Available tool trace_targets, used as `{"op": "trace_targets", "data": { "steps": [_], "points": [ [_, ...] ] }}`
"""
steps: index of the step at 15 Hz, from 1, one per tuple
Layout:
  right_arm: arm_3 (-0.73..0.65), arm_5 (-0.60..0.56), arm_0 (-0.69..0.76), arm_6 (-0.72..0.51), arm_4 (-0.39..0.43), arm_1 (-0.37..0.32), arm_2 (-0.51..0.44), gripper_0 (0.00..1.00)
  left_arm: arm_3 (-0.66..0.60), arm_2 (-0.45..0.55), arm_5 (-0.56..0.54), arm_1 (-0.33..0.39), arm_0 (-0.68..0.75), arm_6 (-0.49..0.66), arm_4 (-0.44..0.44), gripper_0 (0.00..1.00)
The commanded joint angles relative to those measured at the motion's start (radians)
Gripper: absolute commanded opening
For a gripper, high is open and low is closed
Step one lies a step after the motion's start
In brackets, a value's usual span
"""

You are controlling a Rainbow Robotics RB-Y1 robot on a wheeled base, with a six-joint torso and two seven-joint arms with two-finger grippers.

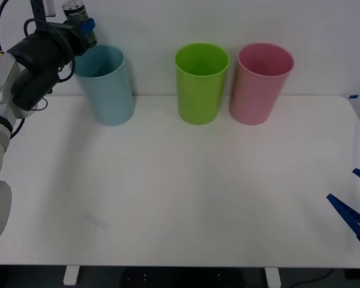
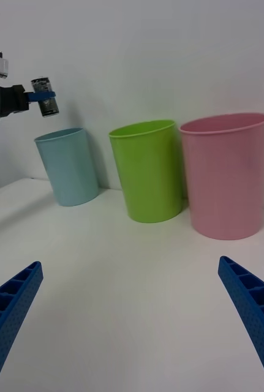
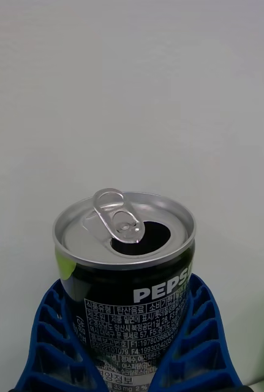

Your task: Grasp the object on the table and drop it into the matching bin: aluminum can to the light blue bin, PET bottle to the pink bin.

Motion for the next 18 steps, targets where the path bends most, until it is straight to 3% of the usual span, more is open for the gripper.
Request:
{"op": "trace_targets", "data": {
  "steps": [1, 3, 4, 5, 6, 14, 18],
  "points": [
    [0.0, 0.0, 0.0, 0.0, 0.0, 0.0, 0.0, 1.0, 0.0, 0.0, 0.007, -0.004, 0.0, -0.001, -0.001, 0.01],
    [0.0, 0.0, 0.0, 0.0, 0.0, 0.0, 0.0, 1.0, 0.0, 0.0, 0.01, -0.006, 0.0, -0.001, 0.001, 0.11],
    [0.0, 0.0, 0.0, 0.0, 0.0, 0.0, 0.0, 1.0, -0.002, 0.001, 0.01, -0.009, 0.0, -0.001, 0.006, 0.46],
    [0.0, 0.0, 0.0, 0.0, 0.0, 0.0, 0.0, 1.0, 0.0, 0.0, 0.01, -0.009, 0.0, -0.002, 0.012, 0.96],
    [0.0, 0.0, 0.0, 0.0, 0.0, 0.0, 0.0, 1.0, 0.0, 0.0, 0.01, -0.009, 0.0, -0.004, 0.012, 1.0],
    [0.0, 0.0, 0.0, 0.0, 0.0, 0.0, 0.0, 1.0, -0.002, 0.0, 0.008, -0.009, 0.0, -0.015, 0.033, 1.0],
    [0.0, 0.0, 0.0, 0.0, 0.0, 0.0, 0.0, 1.0, -0.002, 0.0, -0.015, -0.006, 0.008, -0.032, 0.084, 1.0]
  ]
}}
